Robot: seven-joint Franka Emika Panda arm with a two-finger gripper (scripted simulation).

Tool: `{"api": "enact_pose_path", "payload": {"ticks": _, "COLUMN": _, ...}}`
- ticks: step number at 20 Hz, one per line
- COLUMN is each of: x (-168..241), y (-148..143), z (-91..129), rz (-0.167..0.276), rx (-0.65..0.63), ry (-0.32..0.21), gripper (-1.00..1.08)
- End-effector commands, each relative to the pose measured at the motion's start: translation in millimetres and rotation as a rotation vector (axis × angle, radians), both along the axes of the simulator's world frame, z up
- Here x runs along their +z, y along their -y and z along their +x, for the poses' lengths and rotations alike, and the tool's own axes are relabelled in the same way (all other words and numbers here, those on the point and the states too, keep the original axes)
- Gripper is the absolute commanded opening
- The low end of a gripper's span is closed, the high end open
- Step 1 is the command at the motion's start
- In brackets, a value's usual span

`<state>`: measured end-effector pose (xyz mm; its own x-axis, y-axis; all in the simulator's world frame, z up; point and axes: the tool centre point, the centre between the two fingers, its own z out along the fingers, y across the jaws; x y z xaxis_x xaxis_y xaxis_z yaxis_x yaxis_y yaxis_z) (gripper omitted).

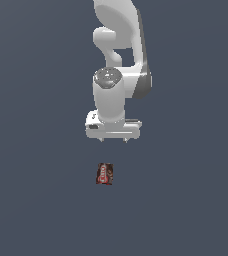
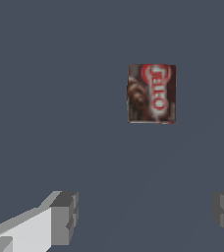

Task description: Pick up the object and move it to a goal position.

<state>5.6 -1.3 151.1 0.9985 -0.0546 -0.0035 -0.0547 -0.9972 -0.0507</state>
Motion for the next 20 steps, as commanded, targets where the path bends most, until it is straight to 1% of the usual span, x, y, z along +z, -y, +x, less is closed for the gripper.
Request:
{"api": "enact_pose_path", "payload": {"ticks": 1, "x": 0, "y": 0, "z": 0, "rz": 0.0, "rx": 0.0, "ry": 0.0, "gripper": 1.0}}
{"api": "enact_pose_path", "payload": {"ticks": 4, "x": 2, "y": -3, "z": 1, "rz": -0.001, "rx": 0.006, "ry": 0.003, "gripper": 1.0}}
{"api": "enact_pose_path", "payload": {"ticks": 12, "x": 15, "y": -28, "z": 5, "rz": -0.003, "rx": 0.045, "ry": 0.024, "gripper": 1.0}}
{"api": "enact_pose_path", "payload": {"ticks": 16, "x": 14, "y": -27, "z": 6, "rz": -0.003, "rx": 0.043, "ry": 0.023, "gripper": 1.0}}
{"api": "enact_pose_path", "payload": {"ticks": 20, "x": 10, "y": -24, "z": 11, "rz": -0.005, "rx": 0.039, "ry": 0.022, "gripper": 1.0}}
